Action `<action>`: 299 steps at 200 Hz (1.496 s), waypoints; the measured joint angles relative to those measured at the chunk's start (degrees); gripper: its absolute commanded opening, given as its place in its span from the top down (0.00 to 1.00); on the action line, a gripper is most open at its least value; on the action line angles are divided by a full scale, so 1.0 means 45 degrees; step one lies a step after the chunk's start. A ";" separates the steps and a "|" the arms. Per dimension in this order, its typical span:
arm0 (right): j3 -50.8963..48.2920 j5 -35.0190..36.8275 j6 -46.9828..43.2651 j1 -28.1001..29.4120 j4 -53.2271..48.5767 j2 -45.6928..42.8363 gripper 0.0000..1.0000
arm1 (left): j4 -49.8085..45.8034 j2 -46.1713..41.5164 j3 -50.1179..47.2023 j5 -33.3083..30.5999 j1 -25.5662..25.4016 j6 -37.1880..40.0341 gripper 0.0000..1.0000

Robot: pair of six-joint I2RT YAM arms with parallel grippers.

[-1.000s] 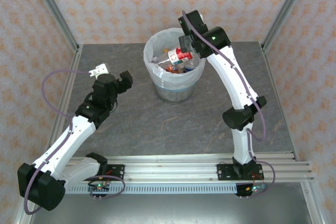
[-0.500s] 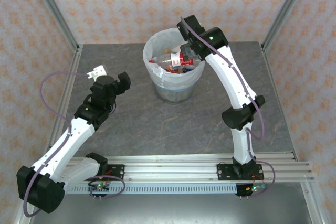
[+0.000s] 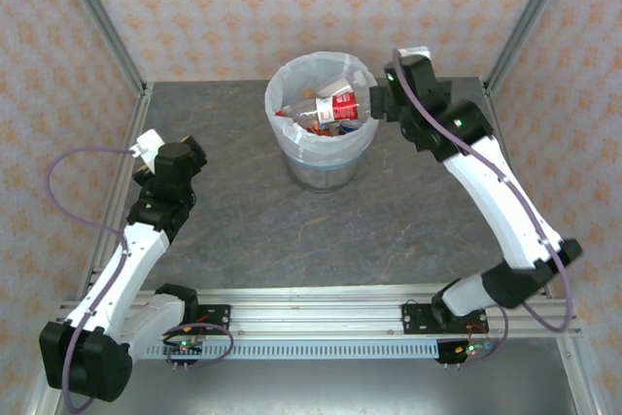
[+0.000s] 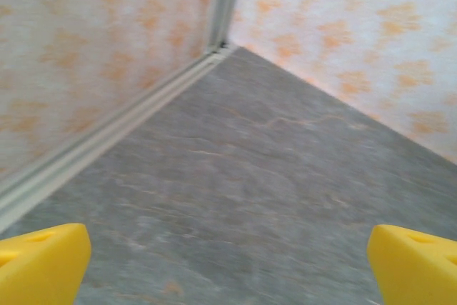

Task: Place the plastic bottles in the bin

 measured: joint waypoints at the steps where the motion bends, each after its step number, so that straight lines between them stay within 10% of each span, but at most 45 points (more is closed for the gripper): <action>1: -0.0126 0.0024 0.0005 -0.0015 0.0107 -0.0073 0.01 | 0.0000 0.0010 -0.0029 -0.0034 0.0063 0.0000 0.00; 75: -1.2269 0.0840 0.0549 -0.3643 0.9403 -0.5683 0.01 | 0.1112 0.2127 -0.1156 -0.0476 0.1214 0.1282 0.00; 119: -1.6373 -0.0238 0.0471 -0.5634 1.3080 -0.5722 0.01 | 0.3891 0.3881 -0.2016 0.1146 0.1287 0.2506 0.00; 205: -1.8302 -0.3963 -0.0602 -0.6606 1.7646 -0.2710 0.01 | 1.1511 0.6246 -0.4537 0.4153 0.1287 0.4983 0.00; 299: -1.9749 -0.4755 -0.0733 -0.6606 2.3771 0.0330 0.01 | 1.2342 0.7174 -0.4425 0.1865 0.0146 0.5469 0.00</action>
